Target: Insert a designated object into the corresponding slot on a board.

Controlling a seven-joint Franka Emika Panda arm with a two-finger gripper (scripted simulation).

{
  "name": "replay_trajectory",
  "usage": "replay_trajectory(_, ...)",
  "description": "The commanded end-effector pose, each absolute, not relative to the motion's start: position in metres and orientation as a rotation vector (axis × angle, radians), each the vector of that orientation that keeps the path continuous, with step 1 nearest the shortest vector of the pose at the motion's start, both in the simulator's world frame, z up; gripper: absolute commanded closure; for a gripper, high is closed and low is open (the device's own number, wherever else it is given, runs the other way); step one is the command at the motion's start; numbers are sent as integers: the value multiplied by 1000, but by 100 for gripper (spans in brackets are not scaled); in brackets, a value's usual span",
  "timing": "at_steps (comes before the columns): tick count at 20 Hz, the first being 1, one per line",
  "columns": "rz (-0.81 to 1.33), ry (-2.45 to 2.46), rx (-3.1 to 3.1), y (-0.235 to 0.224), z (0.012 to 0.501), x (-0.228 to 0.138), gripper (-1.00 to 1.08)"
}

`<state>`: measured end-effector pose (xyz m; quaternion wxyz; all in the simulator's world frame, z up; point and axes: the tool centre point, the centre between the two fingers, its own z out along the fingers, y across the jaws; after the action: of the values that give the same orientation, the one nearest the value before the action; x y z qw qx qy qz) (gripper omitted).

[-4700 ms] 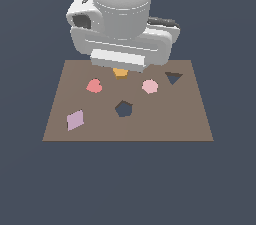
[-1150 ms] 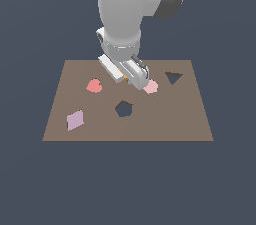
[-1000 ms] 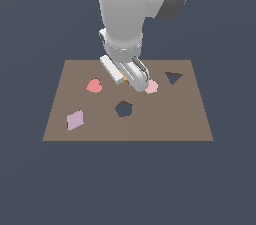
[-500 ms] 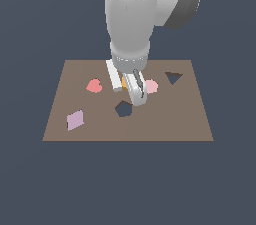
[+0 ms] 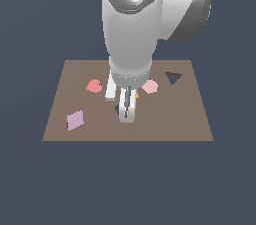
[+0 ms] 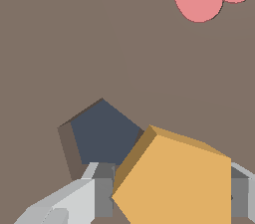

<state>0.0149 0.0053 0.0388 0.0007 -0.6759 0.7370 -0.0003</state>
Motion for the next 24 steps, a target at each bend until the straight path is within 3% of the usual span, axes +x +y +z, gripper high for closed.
replay_trajectory(1,-1,2398,-2027,3,40,25,108)
replay_trajectory(12,-1,2614,-1741,-9,41,51,108)
replay_trajectory(24,-1,2651,-1684,-13,41,55,108)
